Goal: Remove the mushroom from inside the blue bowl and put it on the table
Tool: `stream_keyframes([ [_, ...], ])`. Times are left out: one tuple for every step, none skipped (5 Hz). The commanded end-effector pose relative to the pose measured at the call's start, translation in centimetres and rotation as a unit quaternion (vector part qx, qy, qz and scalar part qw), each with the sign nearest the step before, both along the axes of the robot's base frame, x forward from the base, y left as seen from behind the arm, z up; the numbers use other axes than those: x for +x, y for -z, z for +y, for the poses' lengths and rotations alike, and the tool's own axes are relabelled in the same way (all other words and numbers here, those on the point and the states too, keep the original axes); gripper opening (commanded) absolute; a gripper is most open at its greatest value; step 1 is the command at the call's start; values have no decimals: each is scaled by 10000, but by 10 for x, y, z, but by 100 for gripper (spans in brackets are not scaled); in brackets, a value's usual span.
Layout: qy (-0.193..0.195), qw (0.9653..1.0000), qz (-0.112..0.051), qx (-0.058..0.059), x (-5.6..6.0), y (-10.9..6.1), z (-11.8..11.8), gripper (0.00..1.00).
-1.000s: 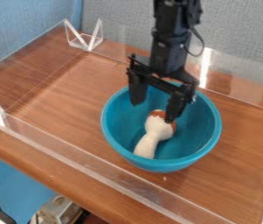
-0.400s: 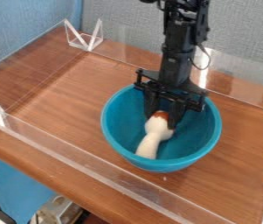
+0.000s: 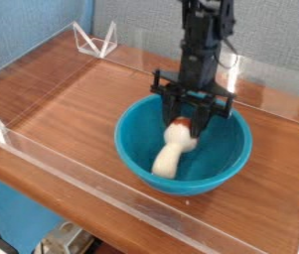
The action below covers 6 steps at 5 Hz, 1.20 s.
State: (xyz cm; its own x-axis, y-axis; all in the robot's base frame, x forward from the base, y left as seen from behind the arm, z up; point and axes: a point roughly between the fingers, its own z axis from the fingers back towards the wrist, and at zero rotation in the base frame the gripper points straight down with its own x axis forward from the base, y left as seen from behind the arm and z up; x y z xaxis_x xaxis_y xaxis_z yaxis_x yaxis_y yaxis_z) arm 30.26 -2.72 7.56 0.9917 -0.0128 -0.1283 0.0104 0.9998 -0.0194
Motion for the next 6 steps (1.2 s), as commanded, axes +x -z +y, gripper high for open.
stream_keyframes([
  [27,9986,-525,-74,15,-46,7,0],
  [29,9971,-760,-78,23,-78,20,0],
  [-250,9947,-995,-1,27,-112,34,0],
  [-632,9920,-1081,146,27,-120,59,0],
  [-1004,9884,-1100,284,30,-121,93,0],
  [-777,9907,-1075,295,31,-111,126,0],
])
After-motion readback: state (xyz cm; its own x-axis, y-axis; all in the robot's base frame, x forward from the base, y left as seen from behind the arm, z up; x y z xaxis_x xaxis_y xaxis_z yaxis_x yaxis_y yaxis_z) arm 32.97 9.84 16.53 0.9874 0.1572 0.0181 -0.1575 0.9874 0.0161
